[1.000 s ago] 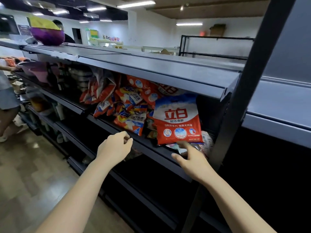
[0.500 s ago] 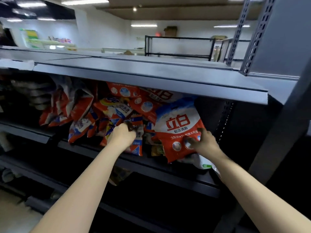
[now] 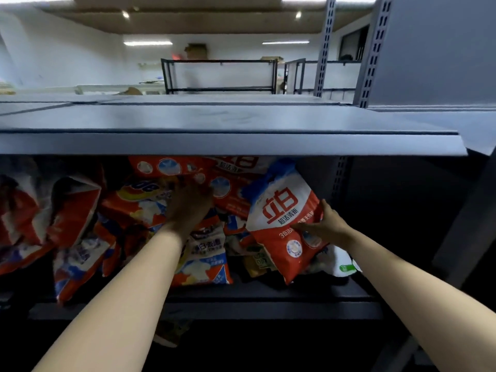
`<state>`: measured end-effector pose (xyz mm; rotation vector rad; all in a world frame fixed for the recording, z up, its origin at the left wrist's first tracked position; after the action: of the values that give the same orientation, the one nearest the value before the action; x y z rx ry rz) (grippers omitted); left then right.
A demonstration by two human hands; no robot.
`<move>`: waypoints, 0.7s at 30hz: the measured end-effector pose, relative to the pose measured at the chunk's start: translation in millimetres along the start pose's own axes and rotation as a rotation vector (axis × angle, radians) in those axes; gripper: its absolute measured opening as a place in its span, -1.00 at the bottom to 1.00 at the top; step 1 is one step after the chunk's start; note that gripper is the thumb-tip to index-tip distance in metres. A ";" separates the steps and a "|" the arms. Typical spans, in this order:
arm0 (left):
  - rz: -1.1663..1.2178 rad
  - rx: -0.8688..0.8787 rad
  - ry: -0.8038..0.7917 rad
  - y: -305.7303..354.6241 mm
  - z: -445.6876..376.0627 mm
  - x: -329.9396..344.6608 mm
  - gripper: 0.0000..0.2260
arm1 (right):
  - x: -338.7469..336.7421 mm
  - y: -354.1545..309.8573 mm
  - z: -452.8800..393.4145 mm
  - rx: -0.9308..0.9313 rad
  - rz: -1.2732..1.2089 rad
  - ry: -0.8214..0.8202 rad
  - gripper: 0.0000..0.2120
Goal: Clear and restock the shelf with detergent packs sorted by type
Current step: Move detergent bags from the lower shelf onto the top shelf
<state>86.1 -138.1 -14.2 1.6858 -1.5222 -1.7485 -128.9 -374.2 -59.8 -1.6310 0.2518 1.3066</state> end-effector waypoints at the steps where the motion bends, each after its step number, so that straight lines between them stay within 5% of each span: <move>1: -0.023 -0.031 0.041 -6.7 -14.4 3.4 -0.39 | -0.7 -1.2 -1.1 0.015 0.001 0.016 0.32; 5: 0.008 -0.118 -0.003 1.5 -30.6 5.5 -0.29 | -11.3 -5.6 -2.3 0.008 0.072 0.092 -0.11; 9: 0.240 -0.164 0.043 29.5 -21.0 5.2 -0.31 | -24.8 -9.7 16.9 -0.084 0.081 0.029 -0.83; 13: 0.356 -0.267 0.052 28.7 -24.2 12.9 -0.46 | -26.9 -12.5 40.8 -0.142 -0.155 0.052 -0.95; 21: 0.300 -0.420 -0.070 32.5 -2.7 19.6 -0.51 | -33.0 8.8 67.0 -0.033 -0.263 0.164 -0.81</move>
<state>68.3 -168.0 1.3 1.1416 -1.2431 -1.8164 -189.7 -339.3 -32.4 -1.7365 0.1088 0.9853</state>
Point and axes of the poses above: each hand's wrist, its own z-axis away from the middle knuckle, its own x-axis out of the palm, y = z × x, the point moved 2 cm from there along -z, towards the middle knuckle, and after that the axes turned 14 degrees about z, right-handed, at the moved point
